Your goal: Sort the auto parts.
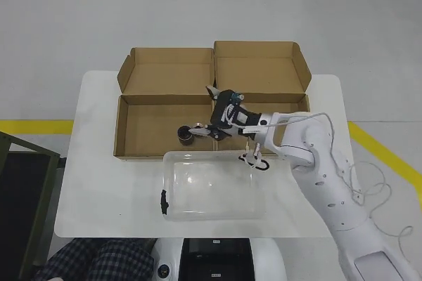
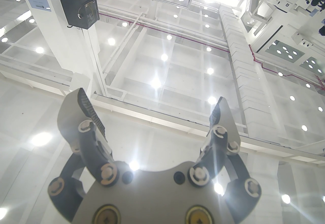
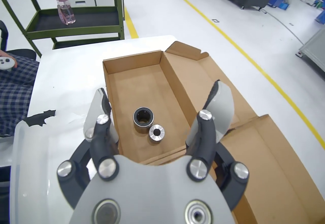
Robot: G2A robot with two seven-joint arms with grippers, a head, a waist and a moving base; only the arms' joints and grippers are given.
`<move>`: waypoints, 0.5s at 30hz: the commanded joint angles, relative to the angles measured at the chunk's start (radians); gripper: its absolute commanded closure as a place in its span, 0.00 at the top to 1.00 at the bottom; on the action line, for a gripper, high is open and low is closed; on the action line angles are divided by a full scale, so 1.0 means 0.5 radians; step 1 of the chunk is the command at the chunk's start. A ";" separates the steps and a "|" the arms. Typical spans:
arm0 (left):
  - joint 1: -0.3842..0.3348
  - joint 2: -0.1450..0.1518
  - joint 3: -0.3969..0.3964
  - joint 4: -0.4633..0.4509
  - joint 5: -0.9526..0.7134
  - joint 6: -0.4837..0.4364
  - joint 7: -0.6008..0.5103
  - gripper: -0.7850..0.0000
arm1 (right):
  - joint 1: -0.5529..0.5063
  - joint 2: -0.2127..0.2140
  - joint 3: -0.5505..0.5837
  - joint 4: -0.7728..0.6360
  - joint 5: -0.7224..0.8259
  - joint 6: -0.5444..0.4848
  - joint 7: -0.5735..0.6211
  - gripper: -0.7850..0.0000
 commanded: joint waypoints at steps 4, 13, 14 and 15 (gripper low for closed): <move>0.000 0.000 0.000 0.000 0.000 0.000 0.000 1.00 | -0.193 0.045 0.205 -0.127 -0.043 0.026 -0.054 0.95; 0.000 0.000 0.000 0.000 0.000 0.000 0.000 1.00 | -0.558 0.114 0.574 -0.271 -0.116 0.066 -0.242 1.00; 0.000 0.000 0.000 0.000 0.000 0.000 0.000 1.00 | -0.603 0.120 0.612 -0.284 -0.121 0.075 -0.264 1.00; 0.000 0.000 0.000 0.000 0.000 0.000 0.000 1.00 | -0.645 0.126 0.647 -0.296 -0.125 0.080 -0.285 1.00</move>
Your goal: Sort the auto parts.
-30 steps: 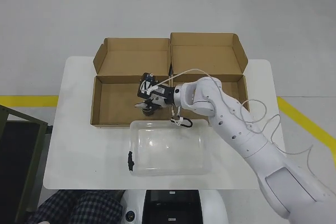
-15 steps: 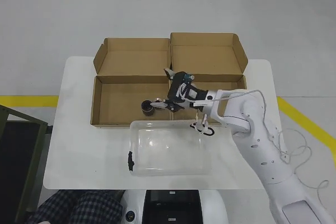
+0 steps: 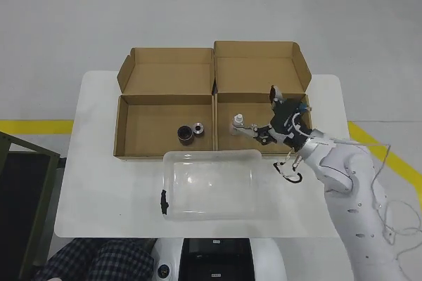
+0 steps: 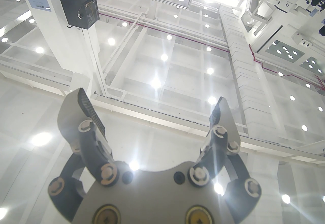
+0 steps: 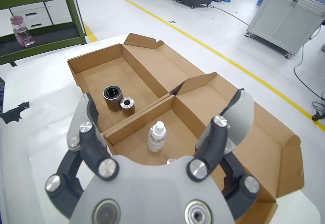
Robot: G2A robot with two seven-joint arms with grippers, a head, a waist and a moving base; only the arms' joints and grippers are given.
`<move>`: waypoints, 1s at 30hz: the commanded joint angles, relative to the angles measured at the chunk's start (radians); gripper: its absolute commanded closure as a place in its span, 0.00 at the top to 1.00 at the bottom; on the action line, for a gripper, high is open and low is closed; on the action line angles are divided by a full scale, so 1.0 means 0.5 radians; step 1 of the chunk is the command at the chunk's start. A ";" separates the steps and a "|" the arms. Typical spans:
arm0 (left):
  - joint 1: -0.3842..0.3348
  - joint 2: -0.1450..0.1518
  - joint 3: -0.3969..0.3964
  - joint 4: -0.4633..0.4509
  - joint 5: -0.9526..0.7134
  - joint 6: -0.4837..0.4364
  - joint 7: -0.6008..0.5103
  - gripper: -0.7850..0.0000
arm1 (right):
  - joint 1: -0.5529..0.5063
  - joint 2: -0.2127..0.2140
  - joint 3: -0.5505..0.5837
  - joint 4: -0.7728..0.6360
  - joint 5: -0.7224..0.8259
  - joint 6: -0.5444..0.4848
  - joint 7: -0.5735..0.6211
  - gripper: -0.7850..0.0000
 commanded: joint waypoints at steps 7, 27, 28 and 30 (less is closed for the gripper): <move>0.000 0.000 0.000 0.000 0.000 0.000 0.000 1.00 | -0.312 0.040 0.268 -0.068 -0.025 0.043 -0.145 1.00; 0.000 0.000 0.000 0.000 0.000 0.000 0.000 1.00 | -0.920 0.083 0.745 -0.220 -0.018 0.221 -0.512 1.00; 0.000 0.000 0.000 0.000 0.000 0.000 0.000 1.00 | -0.948 0.084 0.760 -0.232 -0.023 0.231 -0.533 1.00; 0.000 0.000 0.000 0.000 0.000 0.000 0.000 1.00 | -0.995 0.085 0.784 -0.247 -0.028 0.243 -0.565 1.00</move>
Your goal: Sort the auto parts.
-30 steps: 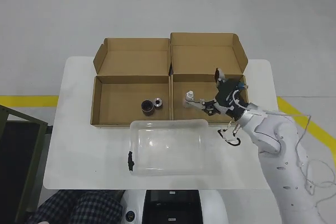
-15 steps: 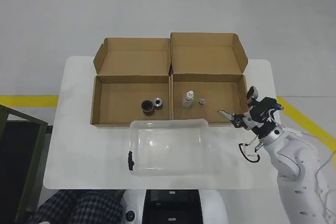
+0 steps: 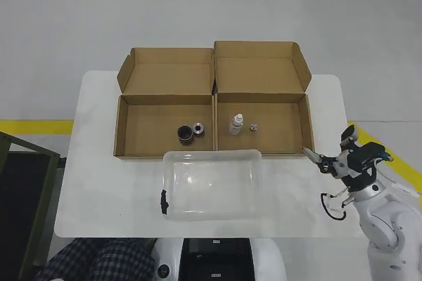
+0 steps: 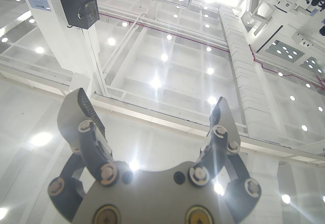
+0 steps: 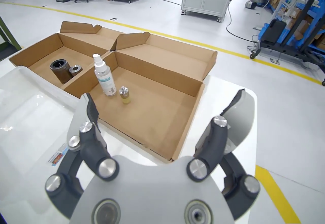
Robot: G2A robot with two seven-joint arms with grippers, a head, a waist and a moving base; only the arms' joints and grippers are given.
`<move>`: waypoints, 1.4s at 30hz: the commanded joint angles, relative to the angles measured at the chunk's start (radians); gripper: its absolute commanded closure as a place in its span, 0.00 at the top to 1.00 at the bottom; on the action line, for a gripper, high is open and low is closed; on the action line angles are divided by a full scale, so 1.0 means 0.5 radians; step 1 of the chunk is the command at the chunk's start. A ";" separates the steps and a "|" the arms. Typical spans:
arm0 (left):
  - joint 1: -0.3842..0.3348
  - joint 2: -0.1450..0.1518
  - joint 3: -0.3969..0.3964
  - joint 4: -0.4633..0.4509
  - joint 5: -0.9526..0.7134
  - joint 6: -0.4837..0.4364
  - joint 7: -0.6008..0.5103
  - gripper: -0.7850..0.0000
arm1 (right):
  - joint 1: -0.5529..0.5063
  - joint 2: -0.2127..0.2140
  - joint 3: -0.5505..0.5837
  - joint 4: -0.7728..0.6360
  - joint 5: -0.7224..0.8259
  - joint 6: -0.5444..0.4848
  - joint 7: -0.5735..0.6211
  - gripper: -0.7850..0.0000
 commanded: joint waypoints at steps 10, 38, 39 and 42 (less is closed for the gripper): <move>0.000 0.000 0.000 0.000 0.000 0.000 0.000 1.00 | -0.141 0.007 0.080 -0.056 -0.018 0.015 -0.103 1.00; 0.000 0.000 0.000 0.000 0.000 0.000 0.000 1.00 | -0.141 0.008 0.086 -0.054 -0.018 0.009 -0.105 1.00; 0.000 0.000 0.000 0.000 0.000 0.000 0.000 1.00 | -0.141 0.008 0.086 -0.054 -0.018 0.009 -0.105 1.00; 0.000 0.000 0.000 0.000 0.000 0.000 0.000 1.00 | -0.141 0.008 0.086 -0.054 -0.018 0.009 -0.105 1.00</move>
